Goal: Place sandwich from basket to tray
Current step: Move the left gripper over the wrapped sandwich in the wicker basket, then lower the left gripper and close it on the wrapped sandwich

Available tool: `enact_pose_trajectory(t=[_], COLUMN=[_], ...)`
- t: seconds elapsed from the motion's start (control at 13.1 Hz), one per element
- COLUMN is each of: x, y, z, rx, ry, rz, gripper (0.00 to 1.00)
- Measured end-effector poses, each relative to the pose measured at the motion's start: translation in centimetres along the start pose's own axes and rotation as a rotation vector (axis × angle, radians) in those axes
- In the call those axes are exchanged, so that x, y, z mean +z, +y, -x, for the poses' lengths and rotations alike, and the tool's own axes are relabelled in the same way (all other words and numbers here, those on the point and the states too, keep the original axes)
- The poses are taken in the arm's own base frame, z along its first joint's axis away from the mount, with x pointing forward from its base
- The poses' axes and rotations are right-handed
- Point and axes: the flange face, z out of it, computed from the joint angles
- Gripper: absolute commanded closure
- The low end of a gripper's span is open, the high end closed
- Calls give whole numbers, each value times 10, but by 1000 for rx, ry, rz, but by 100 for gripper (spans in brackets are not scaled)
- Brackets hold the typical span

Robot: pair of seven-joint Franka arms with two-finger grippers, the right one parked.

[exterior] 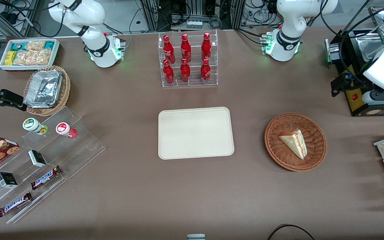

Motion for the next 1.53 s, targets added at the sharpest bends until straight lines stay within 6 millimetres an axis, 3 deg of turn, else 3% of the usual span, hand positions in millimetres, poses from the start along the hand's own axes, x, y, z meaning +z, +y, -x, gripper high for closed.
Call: enact_pose_trajectory(t=[0.38,0.84,1.07,1.53], x=[25,119,172,250], y=[-9,-6,-2,6], z=[-15,-47,-43,-30], rx=[-17,-90,-224,-482], ry=[1,26,30,84], rz=[2,7,25,90], gripper=[0,0,0,0])
